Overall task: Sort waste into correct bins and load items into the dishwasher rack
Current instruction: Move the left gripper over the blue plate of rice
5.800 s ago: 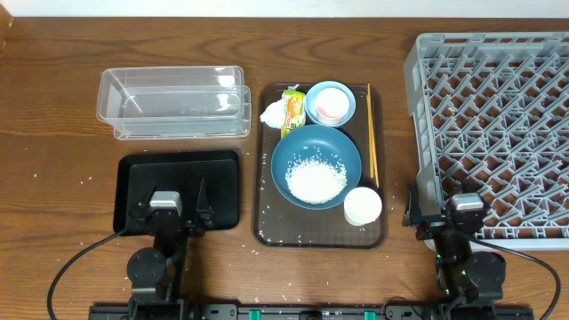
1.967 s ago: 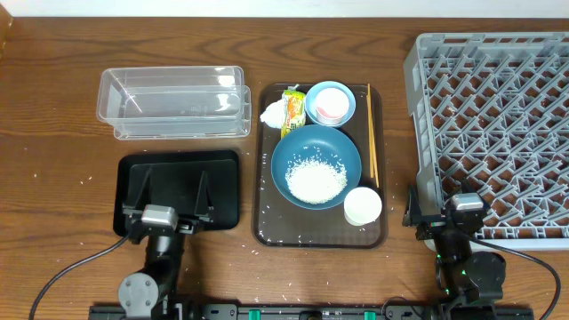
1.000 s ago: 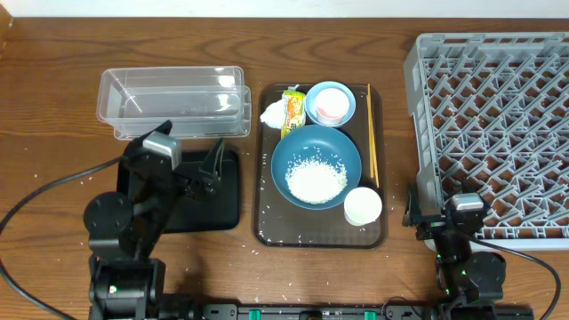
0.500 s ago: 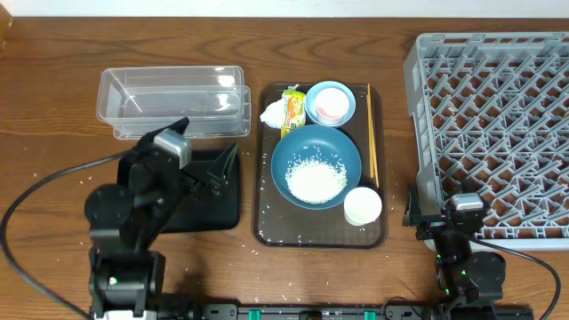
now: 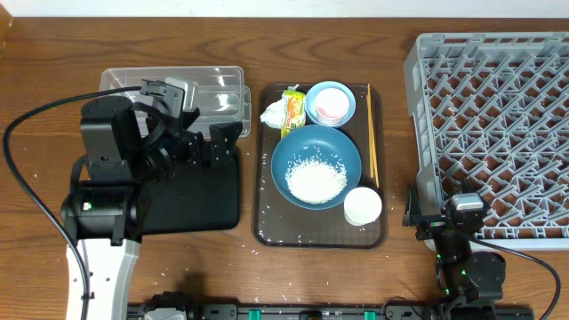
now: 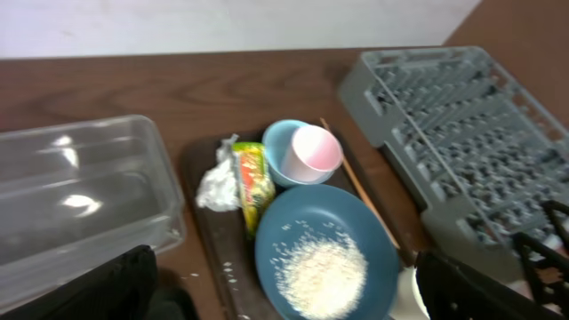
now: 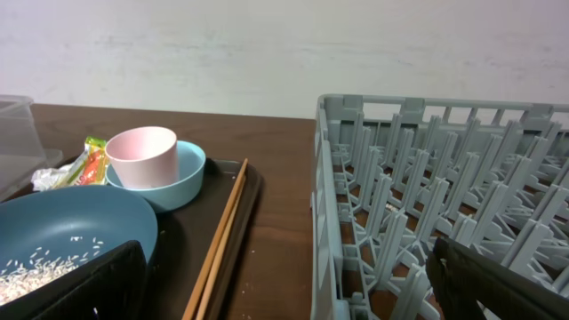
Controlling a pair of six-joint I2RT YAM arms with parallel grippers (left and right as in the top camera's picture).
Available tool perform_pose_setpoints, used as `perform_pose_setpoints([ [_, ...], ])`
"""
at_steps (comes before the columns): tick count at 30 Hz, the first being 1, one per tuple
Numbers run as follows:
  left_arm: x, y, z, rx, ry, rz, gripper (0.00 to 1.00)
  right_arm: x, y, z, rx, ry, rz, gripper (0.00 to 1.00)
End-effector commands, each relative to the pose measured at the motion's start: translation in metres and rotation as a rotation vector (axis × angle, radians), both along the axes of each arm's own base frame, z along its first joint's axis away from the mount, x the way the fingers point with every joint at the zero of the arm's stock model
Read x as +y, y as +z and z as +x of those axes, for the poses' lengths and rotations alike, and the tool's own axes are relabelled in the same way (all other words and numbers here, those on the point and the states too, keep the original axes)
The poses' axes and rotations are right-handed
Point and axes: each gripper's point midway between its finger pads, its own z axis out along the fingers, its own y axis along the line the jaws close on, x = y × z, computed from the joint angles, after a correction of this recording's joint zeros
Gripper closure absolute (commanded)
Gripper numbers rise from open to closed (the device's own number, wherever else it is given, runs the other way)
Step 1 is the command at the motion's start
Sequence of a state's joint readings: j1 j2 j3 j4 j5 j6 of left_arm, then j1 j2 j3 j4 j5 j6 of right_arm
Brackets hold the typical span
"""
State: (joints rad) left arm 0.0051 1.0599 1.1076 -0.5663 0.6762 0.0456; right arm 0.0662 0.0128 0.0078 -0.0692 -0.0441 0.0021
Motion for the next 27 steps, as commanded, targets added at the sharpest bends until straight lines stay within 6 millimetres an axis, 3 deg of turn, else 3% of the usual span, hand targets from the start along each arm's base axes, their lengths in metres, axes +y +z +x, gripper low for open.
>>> perform_pose_setpoints([
  [1, -0.011, 0.008, -0.005, 0.018, -0.052, -0.062, 0.05, 0.001, -0.002, 0.000, 0.003, 0.004, -0.016, 0.01],
  [6, -0.027, -0.013, -0.013, 0.118, -0.098, -0.052, 0.05, 0.001, -0.002, 0.000, 0.003, 0.004, -0.016, 0.01],
  [12, -0.038, -0.086, -0.024, 0.358, -0.062, 0.202, 0.05, 0.002, -0.002, 0.000, 0.003, 0.005, -0.016, 0.01],
  [15, -0.042, -0.108, -0.029, 0.433, -0.063, 0.335, 0.05, 0.002, -0.002, 0.000, 0.003, 0.005, -0.016, 0.01],
  [18, -0.052, -0.112, -0.025, 0.427, -0.078, 0.396, 0.05, 0.001, -0.002, 0.000, 0.003, 0.004, -0.016, 0.01],
  [22, -0.068, -0.097, -0.012, 0.332, -0.097, 0.369, 0.05, 0.001, -0.002, 0.000, 0.003, 0.004, -0.016, 0.01],
  [27, -0.071, -0.090, -0.006, 0.287, -0.092, 0.353, 0.05, 0.002, -0.002, 0.000, 0.003, 0.005, -0.016, 0.01],
])
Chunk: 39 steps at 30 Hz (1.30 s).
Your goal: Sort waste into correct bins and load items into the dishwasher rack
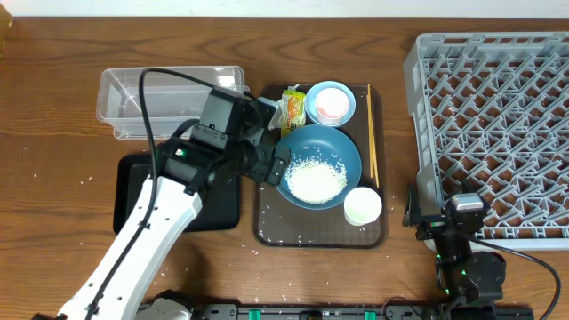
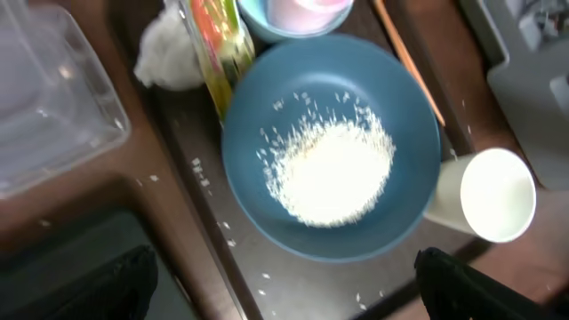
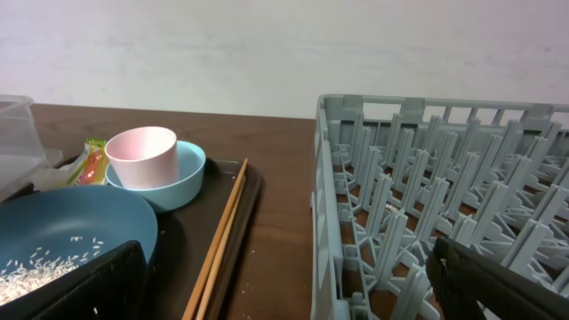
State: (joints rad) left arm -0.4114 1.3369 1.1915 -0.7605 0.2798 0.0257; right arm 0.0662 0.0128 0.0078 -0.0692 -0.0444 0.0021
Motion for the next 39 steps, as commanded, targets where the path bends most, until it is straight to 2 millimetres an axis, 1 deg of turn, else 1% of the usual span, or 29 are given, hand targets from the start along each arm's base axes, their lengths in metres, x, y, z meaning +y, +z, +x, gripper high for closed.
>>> perform_pose_setpoints([
  [1, 0.003, 0.011, 0.005, -0.040, 0.016, 0.010, 0.05, 0.001, -0.002, 0.000, 0.003, 0.004, -0.016, 0.01],
  [4, 0.001, 0.012, 0.006, -0.043, 0.014, 0.002, 0.05, 0.001, -0.002, 0.000, 0.003, 0.004, -0.016, 0.01],
  [7, -0.007, 0.017, 0.009, -0.048, 0.019, -0.054, 0.05, 0.001, -0.002, 0.000, 0.003, 0.004, -0.016, 0.01],
  [9, -0.019, 0.025, 0.010, -0.045, 0.004, -0.127, 0.05, 0.001, -0.002, 0.000, 0.003, 0.004, -0.016, 0.01],
  [13, -0.049, 0.047, 0.002, -0.048, -0.120, -0.294, 0.05, 0.001, -0.002, 0.000, 0.003, 0.004, -0.016, 0.01],
  [15, -0.055, 0.051, -0.002, -0.031, -0.138, -0.332, 0.05, 0.001, -0.002, 0.000, 0.003, 0.004, -0.016, 0.01],
  [17, -0.060, 0.050, -0.008, -0.014, -0.150, -0.332, 0.05, 0.001, -0.002, 0.000, 0.003, 0.004, -0.016, 0.01],
  [20, -0.069, 0.046, -0.015, 0.005, -0.167, -0.306, 0.05, 0.001, -0.002, 0.000, 0.003, 0.004, -0.016, 0.01],
  [22, -0.074, 0.041, -0.015, 0.014, -0.139, -0.256, 0.05, 0.001, -0.002, 0.000, 0.003, 0.004, -0.016, 0.01],
  [25, -0.085, 0.031, -0.019, 0.029, -0.148, -0.183, 0.05, 0.001, -0.002, 0.000, 0.003, 0.004, -0.016, 0.01],
  [31, -0.112, -0.003, -0.034, 0.106, -0.217, -0.105, 0.05, 0.001, -0.002, 0.000, 0.003, 0.004, -0.016, 0.01],
  [34, -0.119, -0.017, -0.035, 0.136, -0.231, -0.086, 0.05, 0.001, -0.002, 0.000, 0.003, 0.004, -0.016, 0.01],
  [37, -0.122, -0.025, -0.032, 0.148, -0.230, -0.078, 0.05, 0.001, -0.002, 0.000, 0.003, 0.004, -0.016, 0.01],
  [39, -0.122, -0.027, -0.031, 0.150, -0.229, -0.077, 0.05, 0.001, -0.002, 0.000, 0.003, 0.004, -0.016, 0.01],
])
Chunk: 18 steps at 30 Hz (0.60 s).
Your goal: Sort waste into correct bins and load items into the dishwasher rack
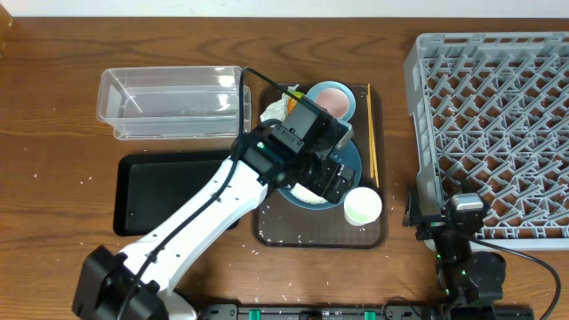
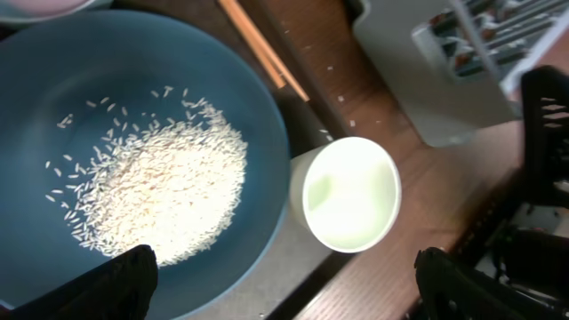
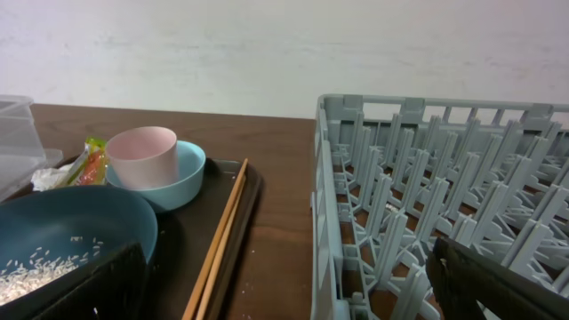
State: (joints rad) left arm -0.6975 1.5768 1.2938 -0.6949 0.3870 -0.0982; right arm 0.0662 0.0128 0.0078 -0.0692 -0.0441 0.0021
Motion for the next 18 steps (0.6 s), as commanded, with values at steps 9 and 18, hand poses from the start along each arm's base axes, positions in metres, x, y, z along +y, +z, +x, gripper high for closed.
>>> perform_pose_setpoints([
  [9, 0.042, 0.002, 0.059, -0.245, 0.265, 0.215, 0.05, 0.002, -0.002, 0.000, 0.004, 0.005, -0.016, 0.01],
  [18, 0.029, 0.035, 0.098, -0.280, 0.606, -0.016, 0.05, 0.001, -0.002, 0.000, 0.004, 0.004, -0.016, 0.01],
])
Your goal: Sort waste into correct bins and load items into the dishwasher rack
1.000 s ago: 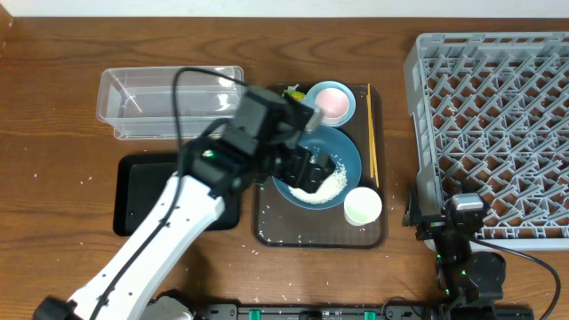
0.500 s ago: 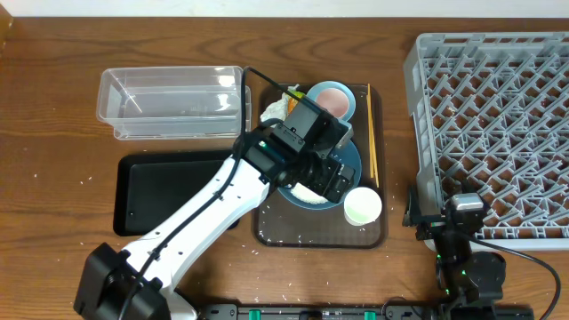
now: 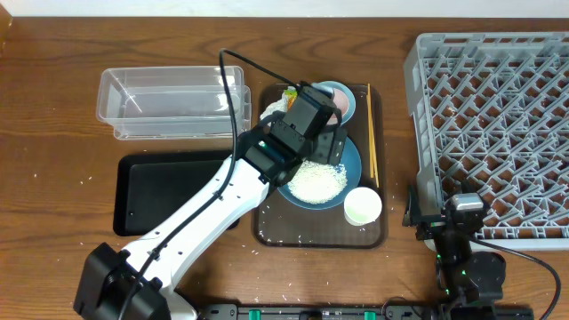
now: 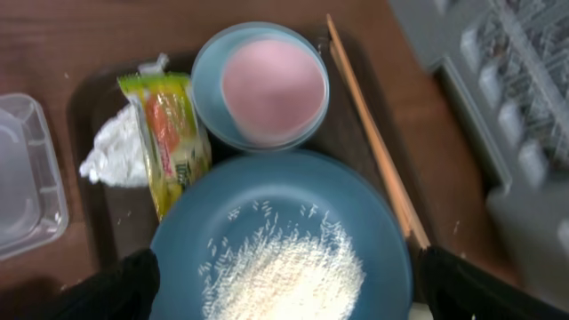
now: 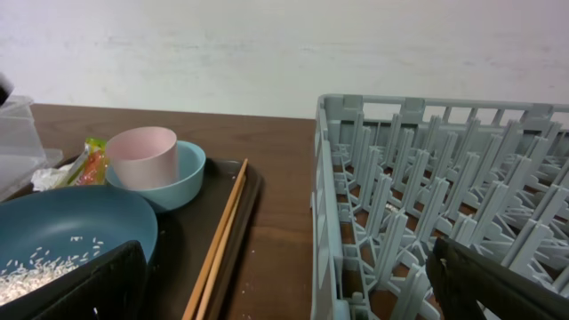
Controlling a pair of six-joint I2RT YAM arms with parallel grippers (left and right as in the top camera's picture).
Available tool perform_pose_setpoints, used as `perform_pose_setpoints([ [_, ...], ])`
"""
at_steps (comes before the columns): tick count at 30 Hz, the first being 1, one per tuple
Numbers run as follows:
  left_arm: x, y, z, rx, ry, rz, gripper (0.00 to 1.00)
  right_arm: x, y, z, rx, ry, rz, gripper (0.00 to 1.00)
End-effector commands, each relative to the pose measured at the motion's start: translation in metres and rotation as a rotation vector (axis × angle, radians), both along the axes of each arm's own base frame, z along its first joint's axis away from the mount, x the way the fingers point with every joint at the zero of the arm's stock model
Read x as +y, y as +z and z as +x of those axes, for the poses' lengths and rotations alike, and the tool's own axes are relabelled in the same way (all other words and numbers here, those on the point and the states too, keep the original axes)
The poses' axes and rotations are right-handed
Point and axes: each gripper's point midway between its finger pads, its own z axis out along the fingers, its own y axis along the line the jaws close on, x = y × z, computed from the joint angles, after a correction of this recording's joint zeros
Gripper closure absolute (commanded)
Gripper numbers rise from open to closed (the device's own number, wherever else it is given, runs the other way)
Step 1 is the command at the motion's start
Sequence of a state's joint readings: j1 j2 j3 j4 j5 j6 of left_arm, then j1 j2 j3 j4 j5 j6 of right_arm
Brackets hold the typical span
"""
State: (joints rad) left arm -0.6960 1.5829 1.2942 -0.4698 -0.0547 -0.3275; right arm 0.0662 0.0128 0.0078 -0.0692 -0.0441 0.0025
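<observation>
A brown tray (image 3: 267,227) holds a large blue bowl of rice (image 4: 284,258), a pink cup (image 4: 271,84) standing in a small blue bowl (image 4: 209,98), a yellow-green wrapper (image 4: 173,133), a white tissue (image 4: 116,160), wooden chopsticks (image 4: 373,151) and a white cup (image 3: 363,206). My left gripper (image 4: 284,293) hangs open over the rice bowl, nothing between its fingers. At the front right, my right gripper (image 5: 284,289) rests open beside the grey dishwasher rack (image 3: 498,124).
A clear plastic bin (image 3: 173,102) stands at the back left, with a black bin (image 3: 173,191) in front of it. The left arm reaches across from the front left over the black bin. Rice grains are scattered on the wooden table.
My left gripper has moved from above the white cup and the bowl's front right rim back towards the far side of the tray. It stays open. The right arm has not moved.
The left gripper was open over the black bin. It then stood at the tray's left side above the rice bowl, later over the white cup, and now over the bowl facing the pink cup. Nothing on the tray has moved.
</observation>
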Motion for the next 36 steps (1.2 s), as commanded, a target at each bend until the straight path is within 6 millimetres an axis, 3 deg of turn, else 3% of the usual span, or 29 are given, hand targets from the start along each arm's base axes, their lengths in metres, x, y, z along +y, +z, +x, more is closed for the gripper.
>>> perform_pose_setpoints([
  [1, 0.001, 0.016, 0.015, -0.028, 0.154, -0.108, 0.05, 0.002, -0.002, 0.000, 0.004, 0.005, -0.016, 0.01],
  [6, 0.011, 0.011, 0.024, -0.064, 0.207, -0.056, 0.05, 0.001, -0.002, 0.000, 0.004, 0.004, -0.016, 0.01],
  [13, 0.078, -0.006, 0.030, -0.088, 0.392, 0.188, 0.06, 0.001, -0.002, 0.000, 0.004, 0.004, -0.016, 0.01],
  [18, 0.104, -0.016, 0.026, -0.022, 0.428, 0.241, 0.06, 0.002, -0.002, 0.000, 0.004, 0.005, -0.016, 0.01],
  [21, 0.092, -0.025, 0.018, 0.047, 0.373, 0.196, 0.06, 0.001, -0.002, 0.000, 0.004, 0.004, -0.016, 0.01],
  [27, 0.048, -0.034, -0.006, 0.210, 0.200, 0.018, 0.10, 0.001, -0.002, 0.000, 0.004, 0.004, -0.016, 0.01],
  [36, 0.034, -0.025, 0.003, 0.175, 0.175, -0.052, 0.10, 0.001, -0.002, 0.000, 0.004, 0.004, -0.016, 0.01],
])
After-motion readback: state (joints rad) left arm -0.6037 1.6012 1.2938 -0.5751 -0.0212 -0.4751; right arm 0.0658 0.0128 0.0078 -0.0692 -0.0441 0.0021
